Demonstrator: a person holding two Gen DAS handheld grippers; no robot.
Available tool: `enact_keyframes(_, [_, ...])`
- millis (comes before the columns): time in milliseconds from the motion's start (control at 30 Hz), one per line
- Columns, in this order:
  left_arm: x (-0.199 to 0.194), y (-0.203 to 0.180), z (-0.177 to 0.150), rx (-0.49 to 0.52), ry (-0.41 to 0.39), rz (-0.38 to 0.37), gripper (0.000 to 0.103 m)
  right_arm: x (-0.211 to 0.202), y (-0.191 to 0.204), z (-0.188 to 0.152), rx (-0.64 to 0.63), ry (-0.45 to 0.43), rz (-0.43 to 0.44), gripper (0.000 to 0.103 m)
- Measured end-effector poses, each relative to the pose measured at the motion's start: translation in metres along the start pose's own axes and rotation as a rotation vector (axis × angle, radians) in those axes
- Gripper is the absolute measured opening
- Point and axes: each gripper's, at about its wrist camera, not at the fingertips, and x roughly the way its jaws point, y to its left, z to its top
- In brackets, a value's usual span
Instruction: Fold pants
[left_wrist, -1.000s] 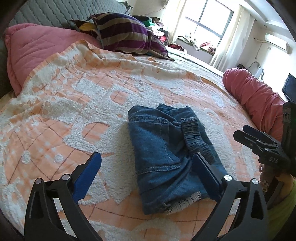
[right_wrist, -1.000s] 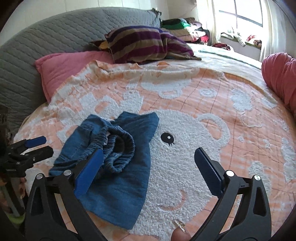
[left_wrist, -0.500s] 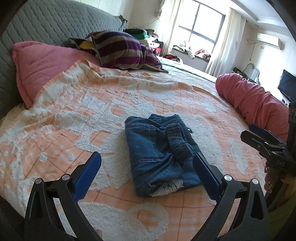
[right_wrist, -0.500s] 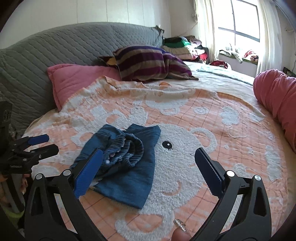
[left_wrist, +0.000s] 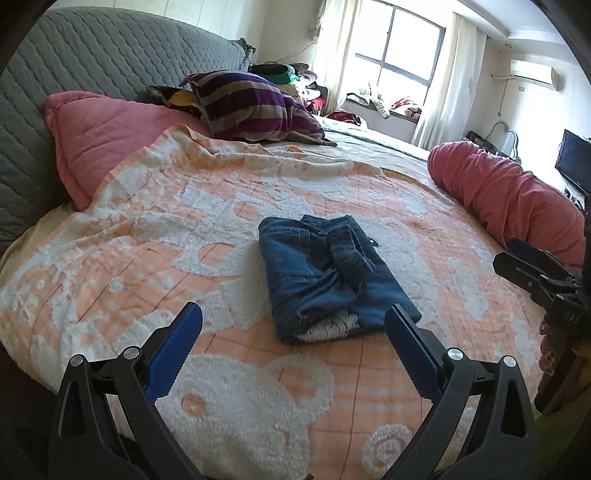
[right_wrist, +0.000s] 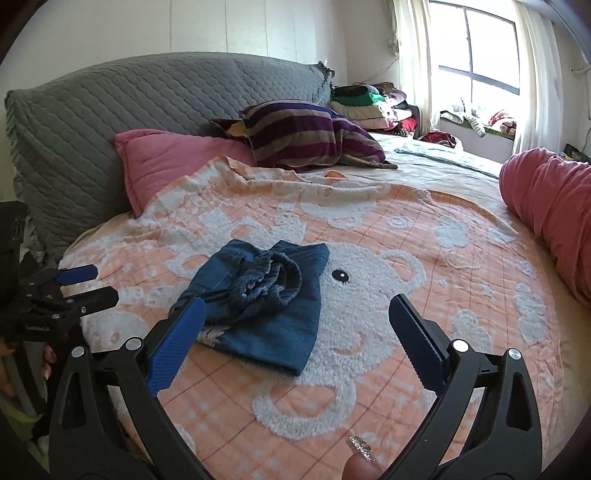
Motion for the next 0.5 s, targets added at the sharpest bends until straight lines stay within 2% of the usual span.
enact_keyframes(500, [-0.017,-0.005,-0.031,-0.018,0.025,0.013,0.099,-0.022,0.011,-0.023,-0.014,0.012,-0.003,0.094])
